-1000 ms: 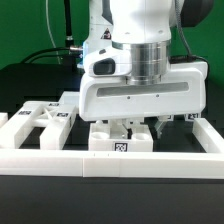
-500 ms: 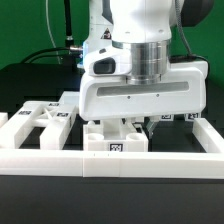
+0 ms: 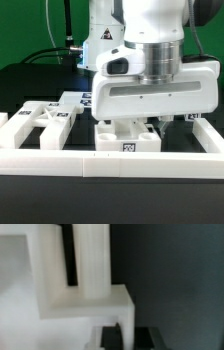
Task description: Assemble chair
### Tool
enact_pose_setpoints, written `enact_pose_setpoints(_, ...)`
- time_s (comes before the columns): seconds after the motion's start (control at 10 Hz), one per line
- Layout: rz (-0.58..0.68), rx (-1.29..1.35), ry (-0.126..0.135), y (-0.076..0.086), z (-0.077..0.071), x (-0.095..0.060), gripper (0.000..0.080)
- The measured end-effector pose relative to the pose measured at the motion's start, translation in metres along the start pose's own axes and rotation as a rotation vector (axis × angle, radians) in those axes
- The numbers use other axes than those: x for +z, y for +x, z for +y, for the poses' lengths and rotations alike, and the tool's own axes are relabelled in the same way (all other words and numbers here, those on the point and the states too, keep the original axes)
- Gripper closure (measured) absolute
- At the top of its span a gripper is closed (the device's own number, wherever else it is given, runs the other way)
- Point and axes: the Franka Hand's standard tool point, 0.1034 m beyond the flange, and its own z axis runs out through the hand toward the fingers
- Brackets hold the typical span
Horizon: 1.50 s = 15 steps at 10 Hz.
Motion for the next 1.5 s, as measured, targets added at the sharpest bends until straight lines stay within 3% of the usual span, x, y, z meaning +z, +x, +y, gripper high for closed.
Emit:
enact_pose_setpoints(0.2,0.007,0.022,0.001,0.005,-0.024,0.002,0.0767)
enact_pose_setpoints(0.5,0.02,0.004,0.004,0.014,-0.042,0.002,0.0767)
enact_pose_setpoints(0.9,0.037,-0.005,0.008,0.025,-0.054,0.001,0.0767)
enact_pose_setpoints(1.4,0.049,-0.008,0.007,0.03,-0.053,-0.008,0.0767)
enact_pose_setpoints(1.5,0.046,-0.003,0.001,0.031,-0.048,-0.014,0.0582)
